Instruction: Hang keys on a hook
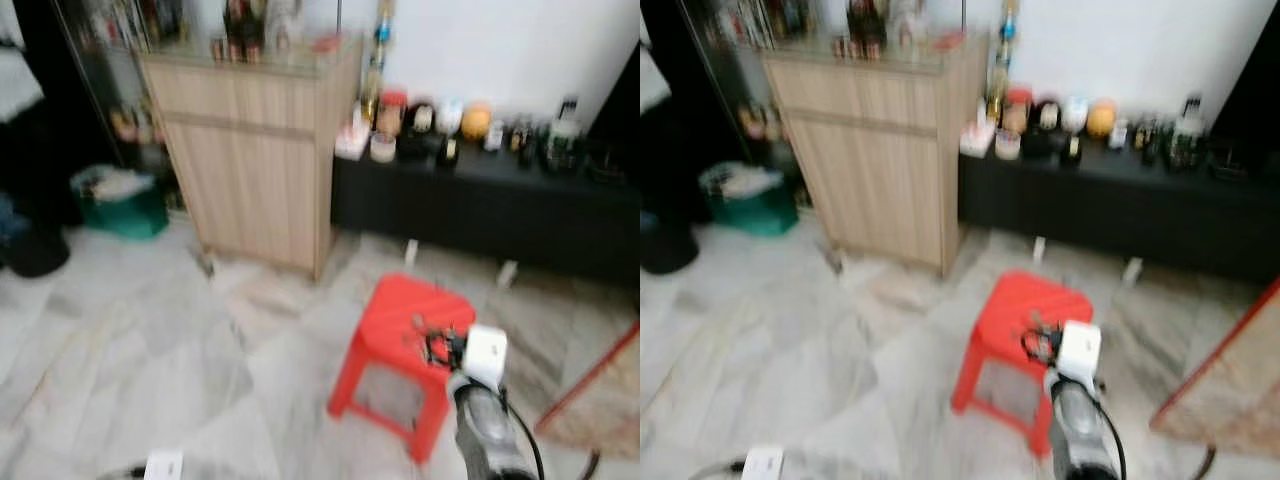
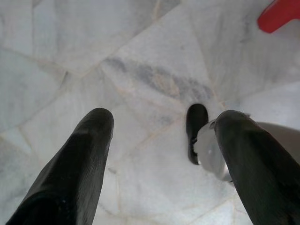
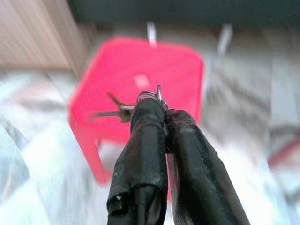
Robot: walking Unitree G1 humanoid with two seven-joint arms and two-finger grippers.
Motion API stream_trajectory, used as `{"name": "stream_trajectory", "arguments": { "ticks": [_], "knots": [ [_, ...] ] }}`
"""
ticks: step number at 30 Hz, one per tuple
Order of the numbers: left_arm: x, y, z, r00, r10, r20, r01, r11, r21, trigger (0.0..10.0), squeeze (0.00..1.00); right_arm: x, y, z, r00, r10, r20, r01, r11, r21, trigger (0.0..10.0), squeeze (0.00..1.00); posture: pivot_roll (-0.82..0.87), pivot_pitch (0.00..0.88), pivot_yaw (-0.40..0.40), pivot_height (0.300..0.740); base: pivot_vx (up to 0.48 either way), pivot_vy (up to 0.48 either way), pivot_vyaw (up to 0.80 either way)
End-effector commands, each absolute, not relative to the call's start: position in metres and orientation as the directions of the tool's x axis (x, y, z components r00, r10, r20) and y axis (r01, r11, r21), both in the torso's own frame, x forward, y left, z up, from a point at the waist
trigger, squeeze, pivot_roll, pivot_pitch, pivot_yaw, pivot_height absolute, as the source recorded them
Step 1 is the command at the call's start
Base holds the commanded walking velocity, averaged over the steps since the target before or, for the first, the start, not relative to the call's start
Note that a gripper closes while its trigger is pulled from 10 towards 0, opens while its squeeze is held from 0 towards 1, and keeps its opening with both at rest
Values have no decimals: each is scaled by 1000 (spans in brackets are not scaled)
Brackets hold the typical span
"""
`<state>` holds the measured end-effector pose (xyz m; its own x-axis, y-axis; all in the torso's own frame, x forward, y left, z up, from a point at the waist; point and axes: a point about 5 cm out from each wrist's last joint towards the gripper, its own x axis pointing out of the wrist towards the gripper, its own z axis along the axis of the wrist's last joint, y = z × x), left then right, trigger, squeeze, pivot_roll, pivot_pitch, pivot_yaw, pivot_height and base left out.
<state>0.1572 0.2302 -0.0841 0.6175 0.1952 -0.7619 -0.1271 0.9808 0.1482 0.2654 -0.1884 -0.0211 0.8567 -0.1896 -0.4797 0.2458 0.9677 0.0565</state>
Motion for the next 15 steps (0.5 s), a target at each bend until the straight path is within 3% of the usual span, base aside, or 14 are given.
{"name": "stream_trajectory", "arguments": {
  "ticks": [1, 15],
  "knots": [
    [162, 230, -82, 625, 194, -756, -111, 981, 161, 10000, 0, 251, -201, -34, 808, -207, -552, 279, 959, 50, 10000, 0, 59, 0, -53, 740, 0, 0, 0],
    [157, 234, -84, 601, 197, -774, -99, 980, 173, 10000, 0, 181, -213, -82, 547, -194, -815, 322, 947, -9, 10000, 0, 67, 0, -46, 740, 0, 0, 0]
  ]
}}
